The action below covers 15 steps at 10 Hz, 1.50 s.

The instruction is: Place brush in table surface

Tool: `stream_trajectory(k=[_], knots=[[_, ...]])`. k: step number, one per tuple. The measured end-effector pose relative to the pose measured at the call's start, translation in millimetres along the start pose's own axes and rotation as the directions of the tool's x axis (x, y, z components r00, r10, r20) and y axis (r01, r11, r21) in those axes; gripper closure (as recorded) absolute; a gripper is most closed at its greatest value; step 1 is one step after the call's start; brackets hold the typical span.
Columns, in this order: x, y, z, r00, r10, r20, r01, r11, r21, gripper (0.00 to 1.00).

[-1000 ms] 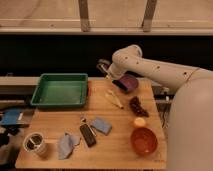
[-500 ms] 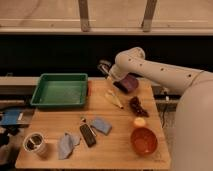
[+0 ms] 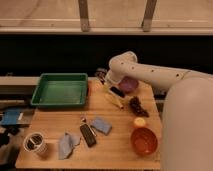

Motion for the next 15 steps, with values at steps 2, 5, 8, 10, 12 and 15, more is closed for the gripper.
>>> stream_trajectory(k=[2, 5, 8, 10, 12, 15], knots=[[11, 11, 18, 0.999, 0.006, -0.034, -0.008, 0.999, -0.050, 1.00], [20, 29, 44, 0.996, 0.004, -0.087, -0.015, 0.993, -0.121, 1.00], [27, 47, 66, 0.986, -0.028, -0.166, -0.002, 0.984, -0.178, 1.00], [27, 53, 76, 0.978, -0.047, -0.205, 0.004, 0.979, -0.205, 0.90], [30, 55, 83, 0.970, -0.057, -0.236, 0.002, 0.974, -0.225, 0.69], [31, 59, 87, 0.963, -0.070, -0.260, 0.006, 0.970, -0.242, 0.40]])
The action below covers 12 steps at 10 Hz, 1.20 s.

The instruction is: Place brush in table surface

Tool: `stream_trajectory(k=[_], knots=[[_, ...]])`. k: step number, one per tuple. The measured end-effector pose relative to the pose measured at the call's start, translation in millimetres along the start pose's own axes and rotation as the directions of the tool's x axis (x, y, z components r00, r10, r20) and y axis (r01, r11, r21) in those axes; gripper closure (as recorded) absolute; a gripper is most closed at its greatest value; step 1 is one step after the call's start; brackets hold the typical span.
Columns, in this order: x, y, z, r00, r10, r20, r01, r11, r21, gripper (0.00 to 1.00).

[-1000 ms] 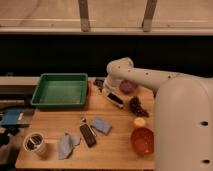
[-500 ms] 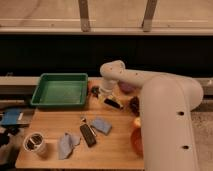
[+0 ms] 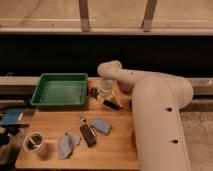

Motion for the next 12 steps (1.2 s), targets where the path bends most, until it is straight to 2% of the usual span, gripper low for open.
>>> stream_trajectory(k=[1, 2, 5, 7, 8, 10, 11, 12], knots=[[1, 0, 0, 1.000, 0.000, -0.004, 0.000, 1.000, -0.003, 0.29], [0, 0, 1, 1.000, -0.002, -0.007, 0.002, 1.000, -0.010, 0.24], [5, -4, -3, 1.000, 0.008, 0.000, -0.008, 1.000, -0.009, 0.22], [1, -7, -12, 1.000, 0.009, 0.019, -0.009, 1.000, 0.011, 0.22], [0, -11, -23, 0.999, 0.011, 0.034, -0.012, 0.999, 0.032, 0.22], [-6, -20, -57, 0.997, 0.018, 0.076, -0.026, 0.995, 0.097, 0.22], [-8, -26, -75, 0.995, 0.026, 0.100, -0.039, 0.991, 0.129, 0.22], [-9, -36, -104, 0.989, 0.043, 0.140, -0.068, 0.981, 0.180, 0.22]])
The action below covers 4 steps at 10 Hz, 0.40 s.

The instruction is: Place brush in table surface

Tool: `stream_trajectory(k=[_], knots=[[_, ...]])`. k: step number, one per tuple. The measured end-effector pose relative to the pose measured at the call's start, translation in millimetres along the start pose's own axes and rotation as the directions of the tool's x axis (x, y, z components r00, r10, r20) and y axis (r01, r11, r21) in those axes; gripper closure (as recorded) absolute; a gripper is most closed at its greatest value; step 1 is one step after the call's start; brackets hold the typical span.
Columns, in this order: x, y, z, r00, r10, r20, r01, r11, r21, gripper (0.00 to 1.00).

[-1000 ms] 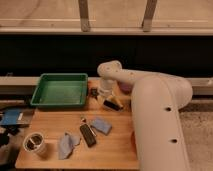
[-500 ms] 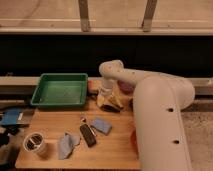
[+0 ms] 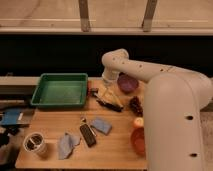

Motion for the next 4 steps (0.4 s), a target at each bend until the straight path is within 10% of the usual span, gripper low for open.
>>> stream_trajectory(k=[2, 4], knots=[[-3, -32, -42, 0.995, 0.069, 0.075, -0.076, 0.993, 0.095, 0.22], [-3, -38, -49, 0.993, 0.083, 0.089, -0.092, 0.990, 0.110, 0.22]])
